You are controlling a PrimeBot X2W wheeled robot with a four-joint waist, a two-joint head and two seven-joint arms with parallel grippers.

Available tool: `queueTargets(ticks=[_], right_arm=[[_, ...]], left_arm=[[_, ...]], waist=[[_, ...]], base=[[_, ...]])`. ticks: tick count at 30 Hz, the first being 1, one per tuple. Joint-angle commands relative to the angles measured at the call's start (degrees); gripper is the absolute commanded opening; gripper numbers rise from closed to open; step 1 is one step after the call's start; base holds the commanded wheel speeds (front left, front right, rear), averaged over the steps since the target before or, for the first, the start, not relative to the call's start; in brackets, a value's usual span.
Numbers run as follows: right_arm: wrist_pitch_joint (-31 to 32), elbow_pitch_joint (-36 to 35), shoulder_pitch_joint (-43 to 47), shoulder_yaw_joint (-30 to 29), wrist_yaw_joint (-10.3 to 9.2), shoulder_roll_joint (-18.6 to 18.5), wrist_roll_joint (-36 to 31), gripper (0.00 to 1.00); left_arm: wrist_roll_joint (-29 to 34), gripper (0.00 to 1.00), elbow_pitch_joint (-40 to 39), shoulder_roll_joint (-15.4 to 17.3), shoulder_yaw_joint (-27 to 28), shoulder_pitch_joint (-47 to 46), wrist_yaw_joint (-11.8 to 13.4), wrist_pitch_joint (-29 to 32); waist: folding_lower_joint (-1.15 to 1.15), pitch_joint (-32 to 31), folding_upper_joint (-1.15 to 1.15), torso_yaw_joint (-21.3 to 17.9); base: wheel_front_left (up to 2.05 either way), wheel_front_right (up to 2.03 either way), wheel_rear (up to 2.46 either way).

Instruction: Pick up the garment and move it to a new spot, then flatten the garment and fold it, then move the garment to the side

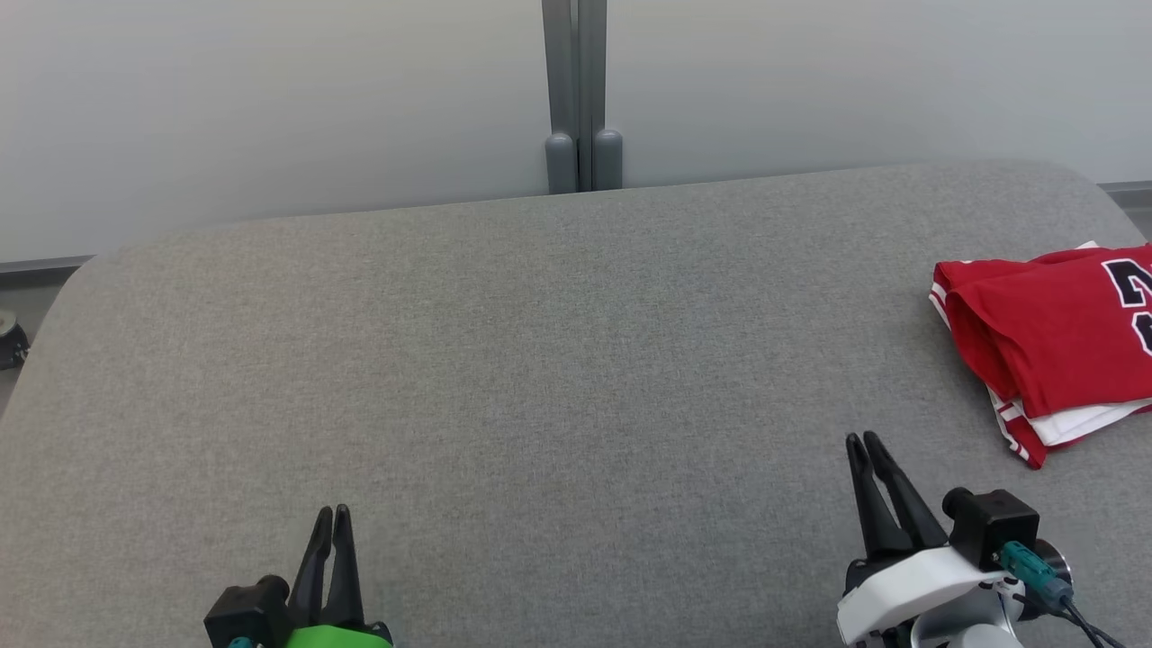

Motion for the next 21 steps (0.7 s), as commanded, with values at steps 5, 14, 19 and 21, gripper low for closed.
queueTargets(ticks=[5,14,19,21], right_arm=[[1.2,-0.2,-0.3,-0.5,0.00,-0.1,5.9,0.00],[3.4,-0.2,-1.1,-1.3,-0.01,-0.5,15.7,0.00],[4.5,-0.3,-1.4,-1.8,-0.01,-0.6,20.5,0.00],[5.0,-0.3,-1.6,-2.0,-0.02,-0.6,22.4,0.00]], left_arm=[[-5.2,0.00,-0.1,0.0,0.9,-0.7,-0.6,1.5],[-13.9,0.00,-0.2,0.1,2.6,-2.0,-1.7,3.9],[-18.2,0.00,-0.3,0.1,3.4,-2.6,-2.2,5.2],[-19.9,0.00,-0.3,0.1,3.7,-2.8,-2.4,5.7]], waist=[[0.00,0.1,0.00,0.0],[0.00,0.2,0.00,0.0],[0.00,0.2,0.00,0.0],[0.00,0.3,0.00,0.0]], base=[[0.00,0.00,0.00],[0.00,0.00,0.00],[0.00,0.00,0.00],[0.00,0.00,0.00]])
